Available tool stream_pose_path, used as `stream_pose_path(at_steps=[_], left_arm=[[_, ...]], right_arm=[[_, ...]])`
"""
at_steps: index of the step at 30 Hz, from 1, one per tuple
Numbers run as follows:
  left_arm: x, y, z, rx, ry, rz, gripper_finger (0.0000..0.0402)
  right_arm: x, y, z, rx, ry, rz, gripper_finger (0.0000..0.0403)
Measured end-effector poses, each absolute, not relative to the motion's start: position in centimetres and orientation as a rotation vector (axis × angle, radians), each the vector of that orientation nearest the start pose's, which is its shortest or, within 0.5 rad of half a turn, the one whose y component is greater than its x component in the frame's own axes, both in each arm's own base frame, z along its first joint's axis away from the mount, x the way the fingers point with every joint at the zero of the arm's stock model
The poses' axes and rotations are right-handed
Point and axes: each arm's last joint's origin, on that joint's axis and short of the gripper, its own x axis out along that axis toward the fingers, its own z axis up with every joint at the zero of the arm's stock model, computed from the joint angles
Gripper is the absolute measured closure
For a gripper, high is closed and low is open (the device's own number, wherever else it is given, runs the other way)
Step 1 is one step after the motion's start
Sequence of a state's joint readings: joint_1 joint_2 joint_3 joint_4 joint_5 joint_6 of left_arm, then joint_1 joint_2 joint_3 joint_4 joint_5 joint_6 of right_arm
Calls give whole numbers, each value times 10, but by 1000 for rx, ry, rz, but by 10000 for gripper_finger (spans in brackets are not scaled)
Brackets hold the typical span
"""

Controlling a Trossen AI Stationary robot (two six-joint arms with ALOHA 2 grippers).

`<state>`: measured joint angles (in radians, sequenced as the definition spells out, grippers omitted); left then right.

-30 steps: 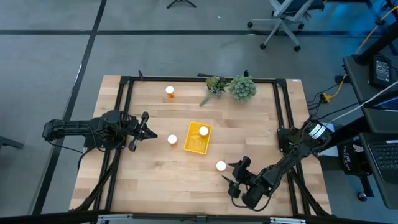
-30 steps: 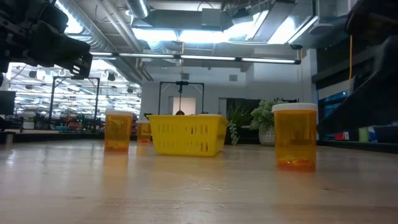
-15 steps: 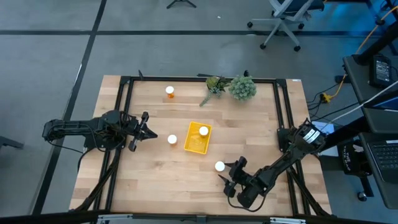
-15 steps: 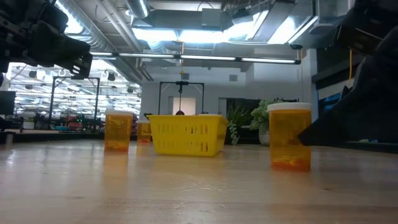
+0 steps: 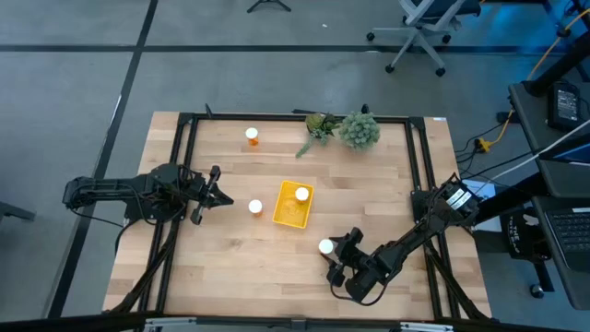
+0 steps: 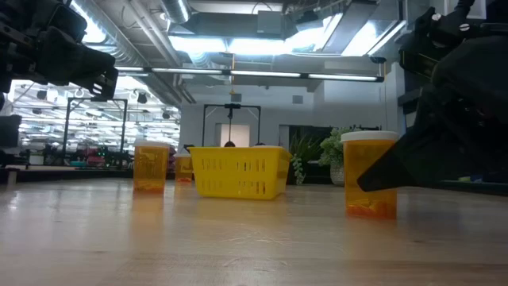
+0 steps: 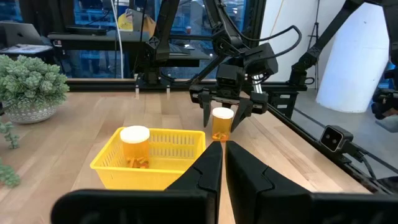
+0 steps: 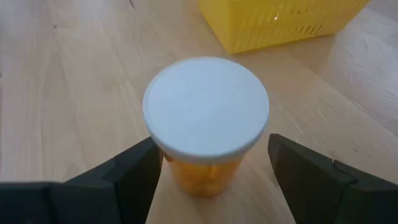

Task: Pick and place pill bottles into a basket
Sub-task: Put the orange pill bottle into the yellow bin

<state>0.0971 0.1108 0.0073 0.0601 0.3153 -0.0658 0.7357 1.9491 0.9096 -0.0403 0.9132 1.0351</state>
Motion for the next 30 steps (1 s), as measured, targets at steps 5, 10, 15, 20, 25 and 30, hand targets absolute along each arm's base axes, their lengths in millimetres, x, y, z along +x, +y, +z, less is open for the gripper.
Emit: stream_pose_path(at_steps=[5, 10, 15, 20, 25, 30], left_arm=[[103, 1, 163, -74, 50, -217, 385], [103, 1, 163, -74, 50, -217, 385], [103, 1, 163, -74, 50, -217, 385], [103, 1, 163, -75, 50, -217, 385], [103, 1, 163, -75, 50, -217, 386], [103, 1, 163, -75, 50, -217, 385]], right_arm=[[265, 209, 94, 191, 530, -469, 112], [269, 209, 96, 174, 515, -448, 112], [272, 206, 97, 174, 515, -460, 112], [273, 205, 96, 174, 515, -463, 112], [273, 205, 96, 175, 516, -462, 112], [273, 205, 96, 174, 516, -462, 112]])
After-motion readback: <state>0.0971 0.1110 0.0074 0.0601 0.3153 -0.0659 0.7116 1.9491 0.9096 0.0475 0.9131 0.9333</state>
